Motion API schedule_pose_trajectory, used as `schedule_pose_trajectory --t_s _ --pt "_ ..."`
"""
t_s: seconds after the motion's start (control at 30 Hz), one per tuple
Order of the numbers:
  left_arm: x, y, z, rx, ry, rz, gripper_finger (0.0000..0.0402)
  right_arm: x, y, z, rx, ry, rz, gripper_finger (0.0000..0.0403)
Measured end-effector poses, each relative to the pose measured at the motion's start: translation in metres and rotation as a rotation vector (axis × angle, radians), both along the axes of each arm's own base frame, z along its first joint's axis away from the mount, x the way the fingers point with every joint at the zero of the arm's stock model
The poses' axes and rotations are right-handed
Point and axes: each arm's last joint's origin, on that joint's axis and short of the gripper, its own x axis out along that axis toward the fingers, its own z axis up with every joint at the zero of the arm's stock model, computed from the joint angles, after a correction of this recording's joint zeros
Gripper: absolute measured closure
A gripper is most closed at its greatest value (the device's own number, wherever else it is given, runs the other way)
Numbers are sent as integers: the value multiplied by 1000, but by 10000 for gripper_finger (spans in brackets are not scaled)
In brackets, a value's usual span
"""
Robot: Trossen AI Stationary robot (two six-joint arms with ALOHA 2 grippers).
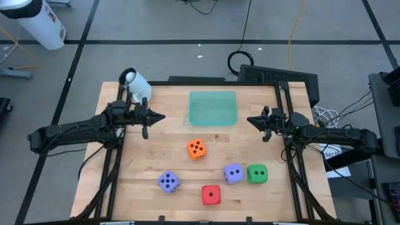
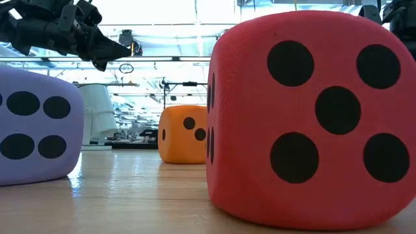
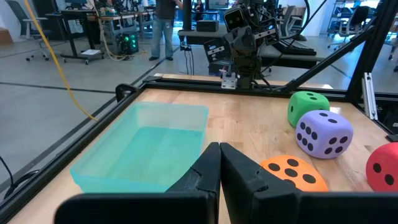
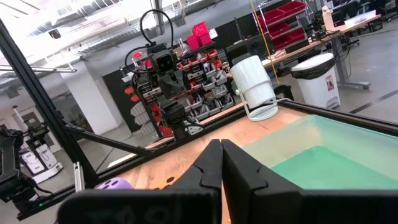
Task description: Pick & Place Dice
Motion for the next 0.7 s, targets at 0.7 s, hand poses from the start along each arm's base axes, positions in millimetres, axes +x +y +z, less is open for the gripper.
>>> schedule_pose_trajectory --t_s 0.7 --pt "1 0 6 25 -61 0 385 0 0 0 0 0 0 403"
